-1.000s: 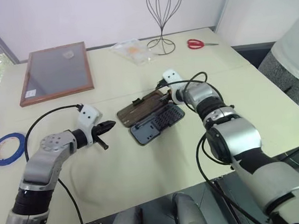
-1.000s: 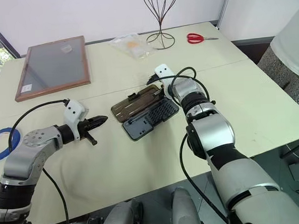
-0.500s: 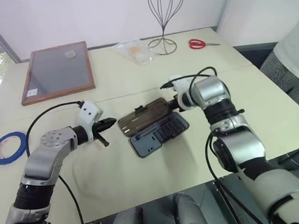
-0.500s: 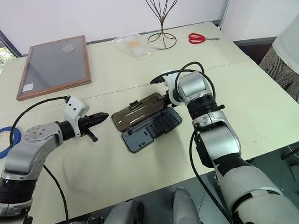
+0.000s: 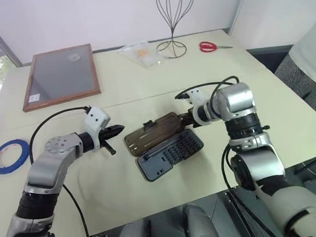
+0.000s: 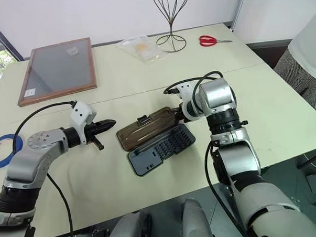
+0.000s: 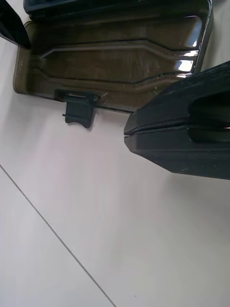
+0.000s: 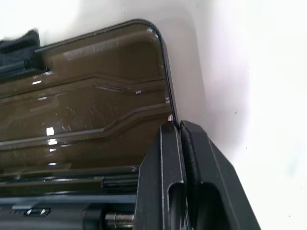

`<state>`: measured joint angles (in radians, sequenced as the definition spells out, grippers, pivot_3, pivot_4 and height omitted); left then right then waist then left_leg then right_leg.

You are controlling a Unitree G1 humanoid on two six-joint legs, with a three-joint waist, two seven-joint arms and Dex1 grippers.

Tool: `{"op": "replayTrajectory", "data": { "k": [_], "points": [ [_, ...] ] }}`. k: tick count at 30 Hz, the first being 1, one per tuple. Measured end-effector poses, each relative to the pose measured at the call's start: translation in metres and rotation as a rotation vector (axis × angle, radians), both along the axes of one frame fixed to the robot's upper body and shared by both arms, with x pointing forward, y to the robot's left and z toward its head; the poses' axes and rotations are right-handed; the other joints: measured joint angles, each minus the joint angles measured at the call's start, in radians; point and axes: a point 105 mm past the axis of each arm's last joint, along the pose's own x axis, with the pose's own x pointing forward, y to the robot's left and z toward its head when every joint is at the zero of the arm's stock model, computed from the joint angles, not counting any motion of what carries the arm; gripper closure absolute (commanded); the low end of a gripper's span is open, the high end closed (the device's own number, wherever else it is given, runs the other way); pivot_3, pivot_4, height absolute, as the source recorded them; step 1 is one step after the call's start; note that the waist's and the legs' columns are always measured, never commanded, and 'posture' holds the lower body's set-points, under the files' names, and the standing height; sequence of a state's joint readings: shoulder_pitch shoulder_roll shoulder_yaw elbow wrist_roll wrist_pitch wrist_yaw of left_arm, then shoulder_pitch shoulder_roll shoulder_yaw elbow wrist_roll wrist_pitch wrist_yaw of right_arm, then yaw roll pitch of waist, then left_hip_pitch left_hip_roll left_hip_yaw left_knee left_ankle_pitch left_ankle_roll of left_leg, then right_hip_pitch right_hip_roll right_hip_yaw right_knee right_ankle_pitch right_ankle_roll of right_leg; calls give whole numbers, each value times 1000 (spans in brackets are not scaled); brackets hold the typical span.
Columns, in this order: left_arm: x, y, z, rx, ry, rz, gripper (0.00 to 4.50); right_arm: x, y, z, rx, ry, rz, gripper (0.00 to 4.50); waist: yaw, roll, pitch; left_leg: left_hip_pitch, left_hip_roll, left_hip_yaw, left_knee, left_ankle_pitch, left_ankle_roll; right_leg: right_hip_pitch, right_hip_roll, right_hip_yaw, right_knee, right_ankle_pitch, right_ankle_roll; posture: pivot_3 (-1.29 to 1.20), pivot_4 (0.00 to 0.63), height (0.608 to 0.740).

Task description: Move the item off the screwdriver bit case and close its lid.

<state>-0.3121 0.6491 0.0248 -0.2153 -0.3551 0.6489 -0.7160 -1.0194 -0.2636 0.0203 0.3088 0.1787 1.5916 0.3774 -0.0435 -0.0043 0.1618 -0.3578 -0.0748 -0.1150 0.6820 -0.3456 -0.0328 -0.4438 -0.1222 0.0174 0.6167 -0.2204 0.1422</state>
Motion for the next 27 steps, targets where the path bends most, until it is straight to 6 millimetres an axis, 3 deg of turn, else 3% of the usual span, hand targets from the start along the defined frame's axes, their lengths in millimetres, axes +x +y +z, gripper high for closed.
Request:
{"op": "replayTrajectory", "data": {
  "k": [16, 27],
  "points": [
    [2, -1, -1, 16, -1, -5, 4500, -18, -27, -2, 28, 1, -58, 4434, 28, 0, 0, -1, 0, 0, 0, 0, 0, 1, -1, 0, -2, 0, 0, 0, 150, 740],
    [2, -3, -1, 12, -1, -14, 4500, -36, -26, -2, -5, 72, -42, 4434, 25, 0, 0, -1, 0, 2, 0, 0, 1, 0, 0, 0, -2, 0, 0, 0, 150, 740]
  ]
}}
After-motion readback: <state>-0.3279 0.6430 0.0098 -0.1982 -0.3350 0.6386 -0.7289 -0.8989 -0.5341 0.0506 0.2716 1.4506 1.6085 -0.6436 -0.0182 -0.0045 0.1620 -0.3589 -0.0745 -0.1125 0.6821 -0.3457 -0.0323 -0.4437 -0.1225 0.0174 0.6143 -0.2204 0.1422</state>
